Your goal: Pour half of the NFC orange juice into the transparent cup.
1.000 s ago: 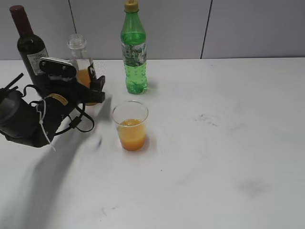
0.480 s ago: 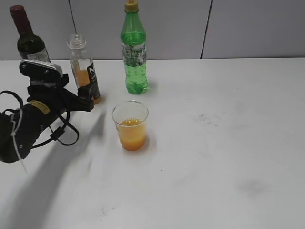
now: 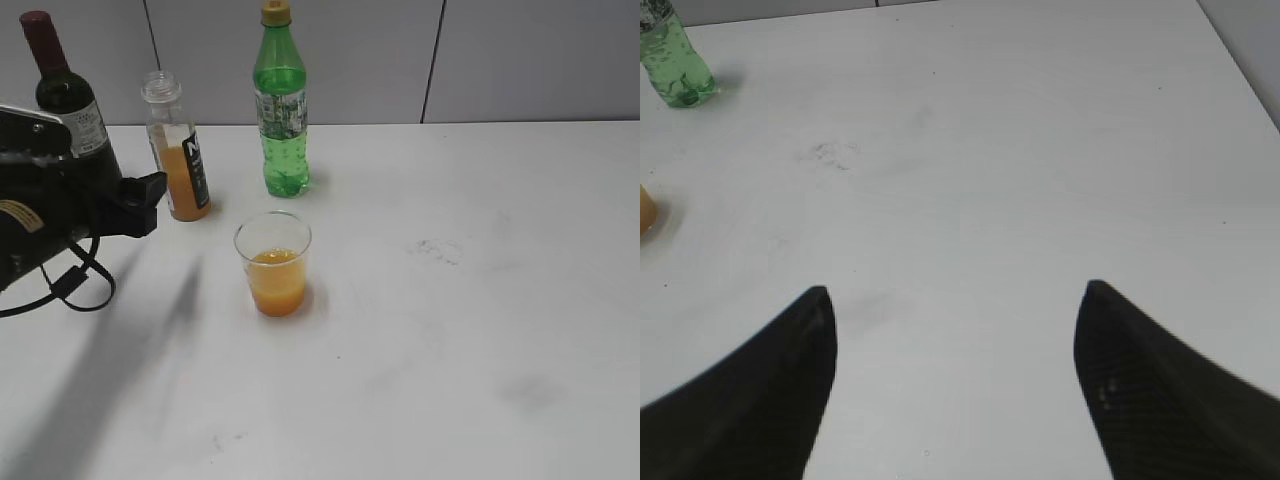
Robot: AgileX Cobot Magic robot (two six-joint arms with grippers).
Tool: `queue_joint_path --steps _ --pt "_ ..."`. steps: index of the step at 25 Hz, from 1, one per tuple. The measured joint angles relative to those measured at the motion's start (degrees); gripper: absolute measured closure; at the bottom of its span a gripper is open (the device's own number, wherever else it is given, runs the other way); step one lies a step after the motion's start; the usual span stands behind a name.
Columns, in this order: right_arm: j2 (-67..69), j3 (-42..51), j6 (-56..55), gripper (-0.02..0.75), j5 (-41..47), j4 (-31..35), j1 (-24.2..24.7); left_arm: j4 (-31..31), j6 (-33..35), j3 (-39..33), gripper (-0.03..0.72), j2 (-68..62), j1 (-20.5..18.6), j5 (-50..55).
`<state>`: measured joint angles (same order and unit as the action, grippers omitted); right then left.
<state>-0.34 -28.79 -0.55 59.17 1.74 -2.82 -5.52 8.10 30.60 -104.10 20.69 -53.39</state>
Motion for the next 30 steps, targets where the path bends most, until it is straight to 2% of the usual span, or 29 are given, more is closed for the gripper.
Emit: queue_joint_path --steps 4,7,14,18,23,30 --pt "0.0 0.0 0.0 0.168 0.0 0.0 0.0 -4.1 0.0 -0.1 0.056 7.6 -0.3 14.5" --pt "0.0 0.0 0.0 0.168 0.0 0.0 0.0 -5.2 0.0 1.1 0.060 13.3 -1.9 28.1" --pt "0.0 0.0 0.0 0.168 0.0 0.0 0.0 -5.3 0.0 13.9 0.085 22.0 -6.9 70.3" --pt "0.0 0.0 0.0 0.168 0.0 0.0 0.0 -3.4 0.0 21.1 0.095 22.0 -10.1 89.4" --pt "0.0 0.0 0.0 0.168 0.0 0.0 0.0 -2.6 0.0 28.7 0.095 22.0 -14.0 104.8" --pt "0.0 0.0 0.0 0.168 0.0 0.0 0.0 -2.0 0.0 34.8 0.096 22.6 -14.9 118.9"
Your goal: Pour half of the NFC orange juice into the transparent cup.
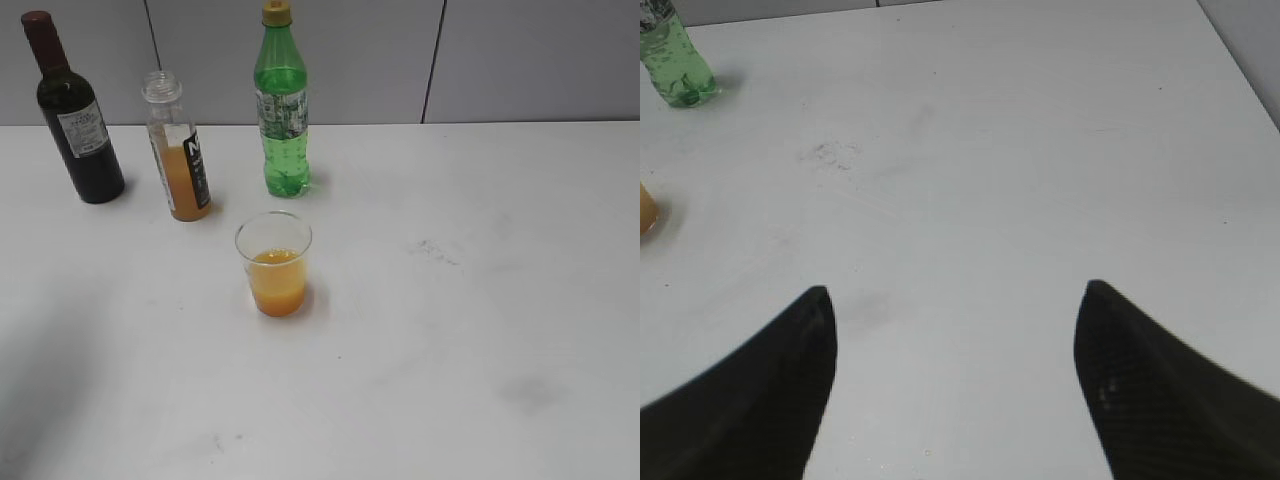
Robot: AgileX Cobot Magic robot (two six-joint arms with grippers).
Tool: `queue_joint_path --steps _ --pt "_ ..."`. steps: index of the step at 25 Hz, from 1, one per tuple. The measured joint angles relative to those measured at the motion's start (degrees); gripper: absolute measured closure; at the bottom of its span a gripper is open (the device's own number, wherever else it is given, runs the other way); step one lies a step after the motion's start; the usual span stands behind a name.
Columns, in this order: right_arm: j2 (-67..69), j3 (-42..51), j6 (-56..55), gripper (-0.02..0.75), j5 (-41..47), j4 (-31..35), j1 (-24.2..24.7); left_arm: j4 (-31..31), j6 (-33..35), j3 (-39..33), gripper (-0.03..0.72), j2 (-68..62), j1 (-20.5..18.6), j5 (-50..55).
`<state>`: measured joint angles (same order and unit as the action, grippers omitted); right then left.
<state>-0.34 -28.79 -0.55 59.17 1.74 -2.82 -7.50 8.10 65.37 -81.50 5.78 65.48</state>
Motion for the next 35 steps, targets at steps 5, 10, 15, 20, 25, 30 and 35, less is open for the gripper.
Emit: queue_joint_path --steps 5,10,15,20,25,30,35 --pt "0.0 0.0 0.0 0.168 0.0 0.0 0.0 0.8 -0.9 0.1 0.099 5.1 0.0 3.8" --pt "0.0 0.0 0.0 0.168 0.0 0.0 0.0 4.1 -3.9 0.0 0.100 12.2 0.0 4.1" --pt "0.0 0.0 0.0 0.168 0.0 0.0 0.0 7.5 -8.1 -6.3 0.100 22.0 0.0 4.1" --pt "0.0 0.0 0.0 0.168 0.0 0.0 0.0 7.5 -9.6 -17.3 0.103 35.2 0.0 4.3" --pt "0.0 0.0 0.0 0.168 0.0 0.0 0.0 7.5 -9.9 -26.4 0.103 50.2 0.0 1.6" --pt "0.0 0.0 0.0 0.168 0.0 0.0 0.0 7.5 -9.9 -33.9 0.103 61.7 0.0 -2.0" --pt "0.0 0.0 0.0 0.168 0.0 0.0 0.0 7.5 -9.9 -37.6 0.104 70.6 0.0 -2.8"
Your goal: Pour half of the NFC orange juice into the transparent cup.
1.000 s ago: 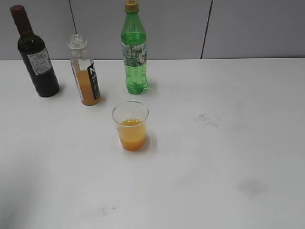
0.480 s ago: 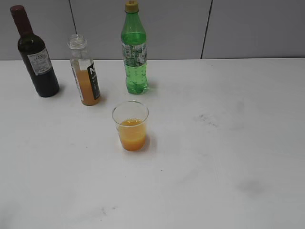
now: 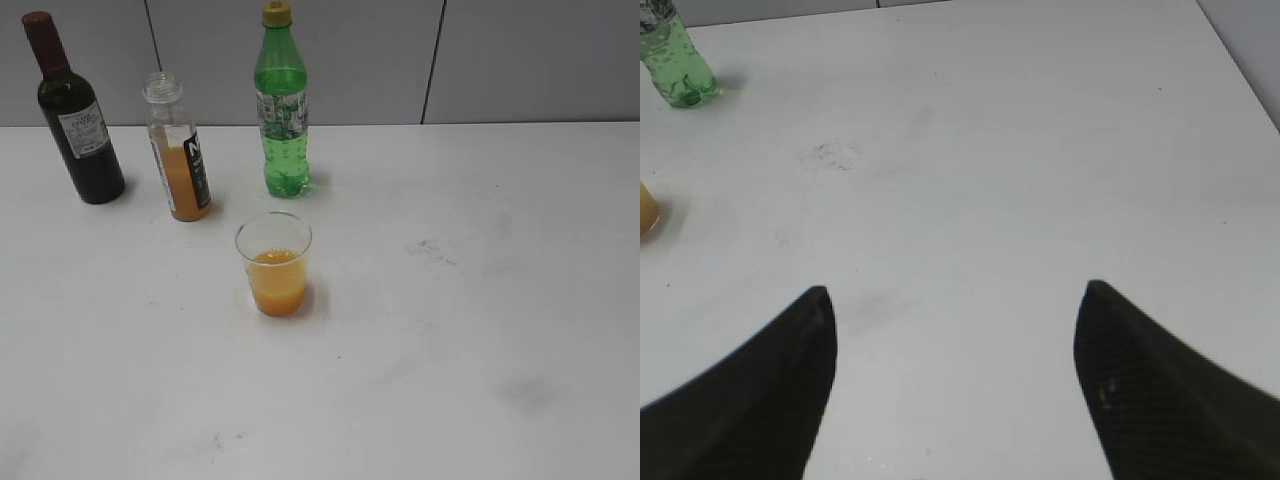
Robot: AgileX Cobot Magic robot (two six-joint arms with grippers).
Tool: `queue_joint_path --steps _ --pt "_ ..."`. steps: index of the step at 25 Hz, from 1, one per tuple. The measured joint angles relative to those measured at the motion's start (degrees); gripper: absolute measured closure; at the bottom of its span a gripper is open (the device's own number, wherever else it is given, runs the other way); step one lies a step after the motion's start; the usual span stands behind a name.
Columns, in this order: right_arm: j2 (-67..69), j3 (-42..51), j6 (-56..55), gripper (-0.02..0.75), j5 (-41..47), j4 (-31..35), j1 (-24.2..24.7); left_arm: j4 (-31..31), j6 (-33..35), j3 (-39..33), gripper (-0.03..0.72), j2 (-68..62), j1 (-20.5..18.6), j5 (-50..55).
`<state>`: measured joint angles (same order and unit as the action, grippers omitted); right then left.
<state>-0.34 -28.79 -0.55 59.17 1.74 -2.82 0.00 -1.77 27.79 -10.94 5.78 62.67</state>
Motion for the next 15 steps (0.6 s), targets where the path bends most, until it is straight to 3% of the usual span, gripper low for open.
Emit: queue_joint_path --steps 8,15 --pt "0.0 0.0 0.0 0.168 0.0 0.0 0.0 1.1 0.0 0.0 0.104 10.6 0.0 0.1" --pt "0.0 0.0 0.0 0.168 0.1 0.0 0.0 1.2 0.4 0.0 0.104 11.3 0.0 0.2"
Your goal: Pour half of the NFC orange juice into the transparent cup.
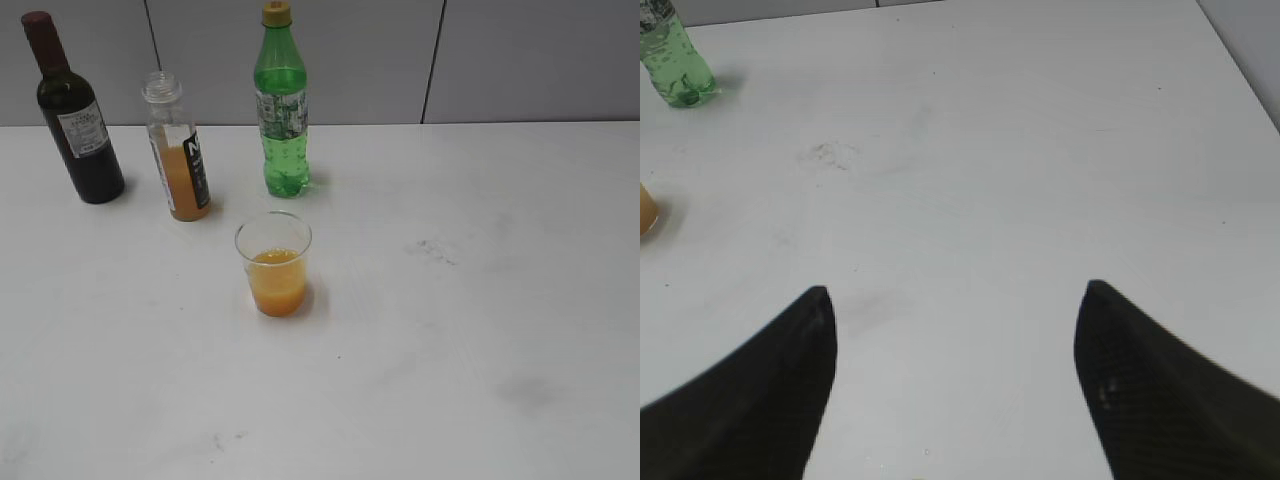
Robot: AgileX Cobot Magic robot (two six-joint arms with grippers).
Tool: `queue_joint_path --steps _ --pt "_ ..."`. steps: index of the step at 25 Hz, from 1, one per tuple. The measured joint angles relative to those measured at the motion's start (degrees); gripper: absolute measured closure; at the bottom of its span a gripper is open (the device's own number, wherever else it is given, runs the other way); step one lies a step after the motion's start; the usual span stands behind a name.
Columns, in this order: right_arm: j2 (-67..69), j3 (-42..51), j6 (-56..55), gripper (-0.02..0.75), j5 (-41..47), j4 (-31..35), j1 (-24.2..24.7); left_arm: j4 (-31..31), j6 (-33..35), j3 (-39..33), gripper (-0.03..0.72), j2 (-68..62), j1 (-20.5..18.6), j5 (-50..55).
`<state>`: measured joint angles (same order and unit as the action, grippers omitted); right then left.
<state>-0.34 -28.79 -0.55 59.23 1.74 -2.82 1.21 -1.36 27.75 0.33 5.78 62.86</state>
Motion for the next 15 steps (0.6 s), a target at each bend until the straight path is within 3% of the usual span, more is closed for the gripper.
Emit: queue_joint_path --steps 15 --pt "0.0 0.0 0.0 0.168 0.0 0.0 0.0 0.0 0.0 0.0 0.104 0.0 0.0 0.0"
